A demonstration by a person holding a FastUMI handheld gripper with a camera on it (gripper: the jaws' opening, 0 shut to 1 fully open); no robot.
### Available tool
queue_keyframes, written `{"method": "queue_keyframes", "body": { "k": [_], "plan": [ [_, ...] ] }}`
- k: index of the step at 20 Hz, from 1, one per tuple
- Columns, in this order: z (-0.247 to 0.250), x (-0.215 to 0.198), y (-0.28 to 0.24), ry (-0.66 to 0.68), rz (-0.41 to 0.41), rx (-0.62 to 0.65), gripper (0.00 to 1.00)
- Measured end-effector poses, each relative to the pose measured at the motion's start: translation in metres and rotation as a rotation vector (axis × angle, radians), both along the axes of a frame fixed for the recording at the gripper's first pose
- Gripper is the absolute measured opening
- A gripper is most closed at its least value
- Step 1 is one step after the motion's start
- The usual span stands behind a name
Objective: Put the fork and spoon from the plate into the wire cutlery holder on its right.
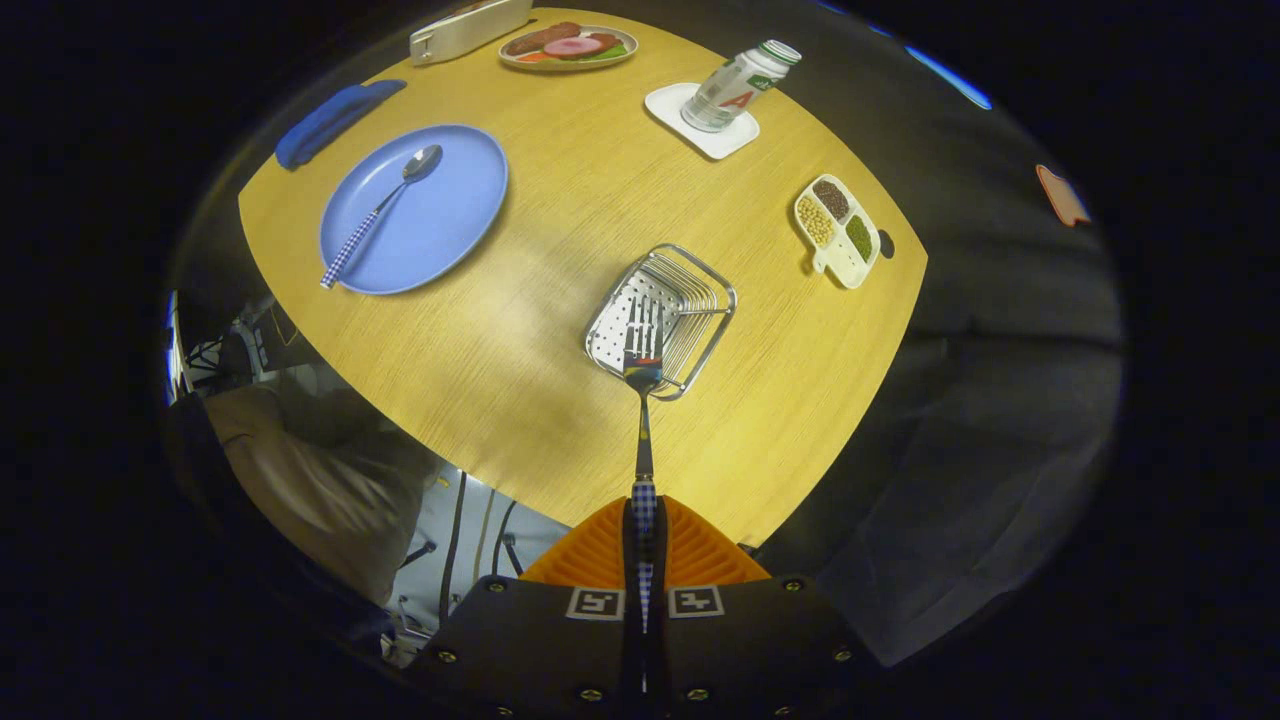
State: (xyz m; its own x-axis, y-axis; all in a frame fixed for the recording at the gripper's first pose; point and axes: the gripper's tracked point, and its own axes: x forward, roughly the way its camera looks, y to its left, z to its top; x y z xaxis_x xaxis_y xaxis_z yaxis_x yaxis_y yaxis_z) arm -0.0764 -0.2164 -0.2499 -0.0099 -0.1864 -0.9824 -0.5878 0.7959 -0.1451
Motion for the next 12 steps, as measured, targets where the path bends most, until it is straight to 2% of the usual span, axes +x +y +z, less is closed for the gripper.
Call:
{"method": "queue_keyframes", "body": {
  "k": [12],
  "plan": [
    [-0.026, 0.03, 0.0, 0.171, -0.005, -0.035, 0.02]
  ]
}}
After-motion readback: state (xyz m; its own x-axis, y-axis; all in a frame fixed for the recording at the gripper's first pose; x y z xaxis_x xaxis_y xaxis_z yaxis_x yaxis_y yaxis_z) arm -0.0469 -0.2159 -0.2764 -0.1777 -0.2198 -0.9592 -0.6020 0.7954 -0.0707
